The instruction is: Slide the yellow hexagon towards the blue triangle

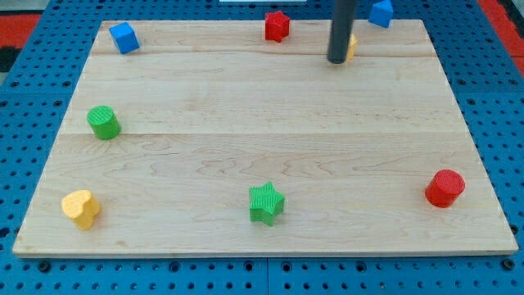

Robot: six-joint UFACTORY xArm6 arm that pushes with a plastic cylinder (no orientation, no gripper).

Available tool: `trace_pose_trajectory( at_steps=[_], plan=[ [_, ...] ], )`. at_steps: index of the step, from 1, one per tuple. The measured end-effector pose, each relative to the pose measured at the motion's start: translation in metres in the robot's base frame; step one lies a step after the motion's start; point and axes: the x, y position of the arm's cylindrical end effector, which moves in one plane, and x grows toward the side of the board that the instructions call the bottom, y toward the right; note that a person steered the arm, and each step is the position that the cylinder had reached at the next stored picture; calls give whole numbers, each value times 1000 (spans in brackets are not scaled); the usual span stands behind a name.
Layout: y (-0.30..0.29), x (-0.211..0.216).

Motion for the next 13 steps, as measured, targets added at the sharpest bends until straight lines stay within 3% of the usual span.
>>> trace_pose_trajectory(
  at_steps=[1, 3, 5, 8, 10, 13],
  plan=[
    [19, -13],
    [-72, -26],
    [-22, -43],
    [-4, -84],
    [7, -51],
    [34, -50]
  ],
)
